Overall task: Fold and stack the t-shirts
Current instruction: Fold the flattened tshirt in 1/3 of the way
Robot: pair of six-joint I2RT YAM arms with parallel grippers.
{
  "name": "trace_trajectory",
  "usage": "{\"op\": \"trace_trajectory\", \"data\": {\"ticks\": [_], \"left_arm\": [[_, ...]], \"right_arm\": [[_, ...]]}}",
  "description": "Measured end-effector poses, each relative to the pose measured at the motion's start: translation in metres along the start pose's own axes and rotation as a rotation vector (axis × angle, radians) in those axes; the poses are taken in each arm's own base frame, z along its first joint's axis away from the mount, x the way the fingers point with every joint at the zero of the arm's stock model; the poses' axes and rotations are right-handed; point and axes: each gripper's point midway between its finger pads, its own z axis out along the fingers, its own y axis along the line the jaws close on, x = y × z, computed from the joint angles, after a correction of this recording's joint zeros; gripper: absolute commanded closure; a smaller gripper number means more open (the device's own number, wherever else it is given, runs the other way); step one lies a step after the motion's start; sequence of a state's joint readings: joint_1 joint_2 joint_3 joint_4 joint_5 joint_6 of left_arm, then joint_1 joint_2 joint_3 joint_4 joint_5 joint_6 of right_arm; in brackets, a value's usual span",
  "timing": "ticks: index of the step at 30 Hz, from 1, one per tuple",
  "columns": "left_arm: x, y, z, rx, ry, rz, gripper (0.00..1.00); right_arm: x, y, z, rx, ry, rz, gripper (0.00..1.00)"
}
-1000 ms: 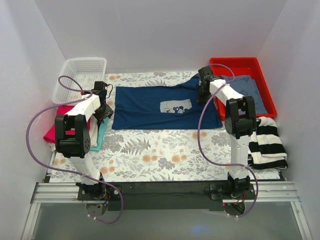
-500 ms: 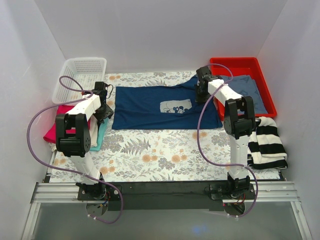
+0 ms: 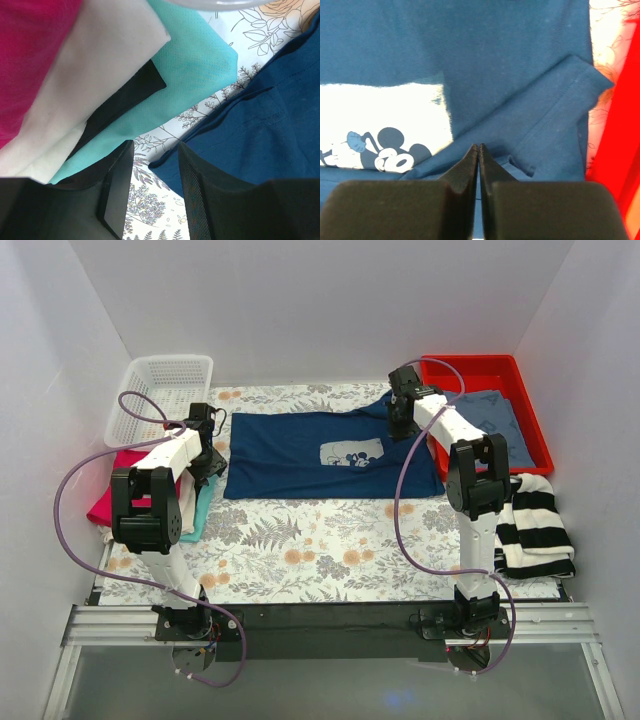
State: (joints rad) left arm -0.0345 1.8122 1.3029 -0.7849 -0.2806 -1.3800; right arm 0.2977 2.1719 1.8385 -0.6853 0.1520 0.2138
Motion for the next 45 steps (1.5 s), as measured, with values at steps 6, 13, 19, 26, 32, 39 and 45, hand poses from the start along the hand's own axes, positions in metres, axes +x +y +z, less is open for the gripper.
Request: {"op": "trace_trajectory", "data": {"ticks": [6, 13, 19, 26, 32, 39, 45], "left_arm": [[0.000, 0.000, 0.000, 0.000, 0.000, 0.004, 0.61], [0.000, 0.000, 0.000, 0.000, 0.000, 0.008, 0.61], [0.000, 0.000, 0.000, 0.000, 0.000, 0.011, 0.61], [0.000, 0.000, 0.000, 0.000, 0.000, 0.012, 0.61], [0.003, 0.001, 0.004, -0.009, 0.010, 0.017, 0.61], [0.001, 0.002, 0.005, -0.010, 0.009, 0.015, 0.61], [0.000, 0.003, 0.006, -0.010, 0.007, 0.013, 0.61]], "right_arm": [[0.004, -0.012, -0.002, 0.064, 0.013, -0.003, 0.58], [0.007, -0.019, -0.009, 0.097, 0.021, 0.000, 0.56], [0.014, -0.019, -0.008, 0.101, 0.042, 0.014, 0.54], [0.030, -0.021, -0.003, 0.107, 0.089, 0.024, 0.54], [0.032, -0.020, -0.001, 0.104, 0.096, 0.028, 0.86], [0.037, -0.016, 0.004, 0.082, 0.115, 0.035, 0.99], [0.037, -0.015, 0.004, 0.081, 0.116, 0.035, 0.99]]}}
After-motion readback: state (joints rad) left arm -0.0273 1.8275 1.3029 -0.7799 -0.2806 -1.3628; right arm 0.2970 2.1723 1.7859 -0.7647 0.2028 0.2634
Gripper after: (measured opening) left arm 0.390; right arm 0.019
